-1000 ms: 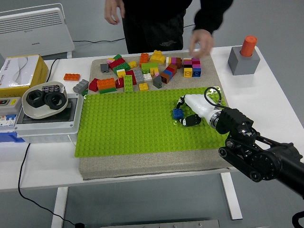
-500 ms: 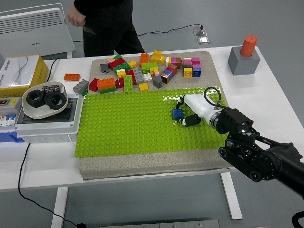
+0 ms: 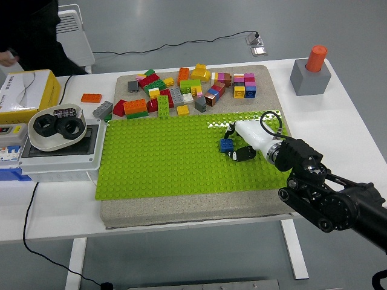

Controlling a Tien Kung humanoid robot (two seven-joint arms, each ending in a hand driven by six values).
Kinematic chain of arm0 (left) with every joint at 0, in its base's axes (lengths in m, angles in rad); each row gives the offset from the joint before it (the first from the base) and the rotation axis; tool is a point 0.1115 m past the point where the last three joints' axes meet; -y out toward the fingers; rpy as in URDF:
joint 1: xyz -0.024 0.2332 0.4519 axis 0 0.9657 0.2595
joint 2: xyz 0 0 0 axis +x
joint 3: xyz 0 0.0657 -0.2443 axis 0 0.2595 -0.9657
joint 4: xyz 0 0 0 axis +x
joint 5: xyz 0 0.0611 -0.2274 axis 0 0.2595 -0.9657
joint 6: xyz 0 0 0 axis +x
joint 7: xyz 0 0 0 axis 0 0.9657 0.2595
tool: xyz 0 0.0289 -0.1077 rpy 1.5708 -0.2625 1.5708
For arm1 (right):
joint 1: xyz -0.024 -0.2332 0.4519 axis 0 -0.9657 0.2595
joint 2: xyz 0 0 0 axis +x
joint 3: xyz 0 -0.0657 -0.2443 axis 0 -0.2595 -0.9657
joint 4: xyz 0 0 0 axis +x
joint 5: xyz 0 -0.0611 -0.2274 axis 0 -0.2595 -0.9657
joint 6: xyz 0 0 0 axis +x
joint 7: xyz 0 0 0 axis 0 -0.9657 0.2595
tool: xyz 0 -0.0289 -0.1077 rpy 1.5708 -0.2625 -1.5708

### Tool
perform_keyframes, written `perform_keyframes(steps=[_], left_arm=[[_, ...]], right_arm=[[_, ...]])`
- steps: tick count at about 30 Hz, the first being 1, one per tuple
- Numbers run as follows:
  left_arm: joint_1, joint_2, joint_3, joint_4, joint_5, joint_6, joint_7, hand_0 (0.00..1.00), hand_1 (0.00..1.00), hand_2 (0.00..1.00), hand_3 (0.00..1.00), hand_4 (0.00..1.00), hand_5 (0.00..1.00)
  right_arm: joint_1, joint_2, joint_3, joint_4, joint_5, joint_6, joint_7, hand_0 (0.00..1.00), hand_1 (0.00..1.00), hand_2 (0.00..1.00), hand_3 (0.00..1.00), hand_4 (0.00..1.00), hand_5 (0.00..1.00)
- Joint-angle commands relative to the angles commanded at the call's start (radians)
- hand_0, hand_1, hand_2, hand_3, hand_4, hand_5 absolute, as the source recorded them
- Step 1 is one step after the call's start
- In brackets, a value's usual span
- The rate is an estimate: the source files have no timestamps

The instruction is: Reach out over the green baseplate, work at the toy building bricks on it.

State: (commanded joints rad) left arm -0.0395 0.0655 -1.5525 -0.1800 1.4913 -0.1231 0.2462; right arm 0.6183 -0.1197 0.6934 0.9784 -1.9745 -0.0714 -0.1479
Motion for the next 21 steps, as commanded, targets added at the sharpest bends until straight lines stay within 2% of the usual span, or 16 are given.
perform_keyframes(steps=[21], left_arm=[[-0.001,0.001,0.004,0.0,0.001,0.0,-0.001,0.791,0.717,0.717,0.803,0.73,0.839]], right_arm=[[0.0,-0.002,-0.005,-0.001,0.005,-0.001,-0.001,0.77,0.702,0.735,0.664,0.711,0.203]])
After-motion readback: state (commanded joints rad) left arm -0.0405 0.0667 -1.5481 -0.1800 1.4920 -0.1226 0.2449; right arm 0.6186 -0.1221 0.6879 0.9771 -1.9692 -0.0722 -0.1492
